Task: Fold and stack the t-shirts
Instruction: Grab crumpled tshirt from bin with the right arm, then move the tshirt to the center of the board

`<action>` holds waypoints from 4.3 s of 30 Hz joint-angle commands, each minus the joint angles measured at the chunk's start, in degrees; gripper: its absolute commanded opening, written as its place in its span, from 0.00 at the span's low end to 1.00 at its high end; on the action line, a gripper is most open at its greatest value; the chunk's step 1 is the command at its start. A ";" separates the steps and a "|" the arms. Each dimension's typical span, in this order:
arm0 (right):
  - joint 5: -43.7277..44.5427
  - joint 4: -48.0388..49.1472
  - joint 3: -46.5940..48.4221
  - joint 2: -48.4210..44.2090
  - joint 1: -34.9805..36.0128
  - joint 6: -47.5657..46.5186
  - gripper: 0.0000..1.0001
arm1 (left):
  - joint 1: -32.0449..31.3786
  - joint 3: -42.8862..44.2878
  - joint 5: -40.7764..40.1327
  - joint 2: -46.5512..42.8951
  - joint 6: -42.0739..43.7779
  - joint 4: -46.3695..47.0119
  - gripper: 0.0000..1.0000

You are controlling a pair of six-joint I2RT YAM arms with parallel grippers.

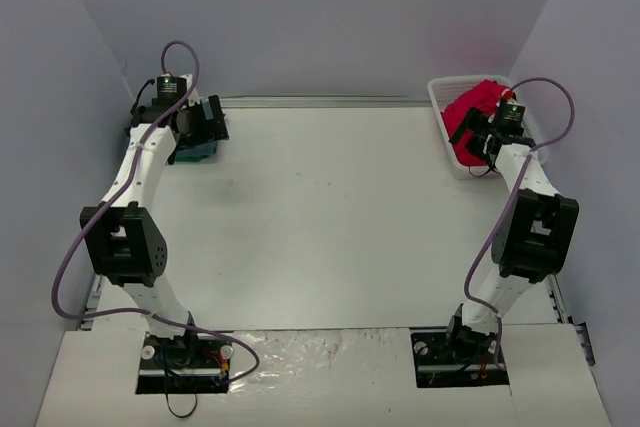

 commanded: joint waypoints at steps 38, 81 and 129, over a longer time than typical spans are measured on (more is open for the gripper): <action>-1.32 -2.71 25.43 23.74 -0.87 3.89 0.16 | -2.81 -4.62 -6.70 -5.13 5.31 -1.31 0.94; -37.70 -4.99 30.17 -4.30 23.99 6.60 0.00 | -7.55 -4.53 -4.41 -6.35 2.50 -0.08 1.00; -14.51 -29.52 2.14 -5.18 30.50 -9.56 0.70 | -10.10 -8.75 -3.10 -7.76 3.47 1.06 1.00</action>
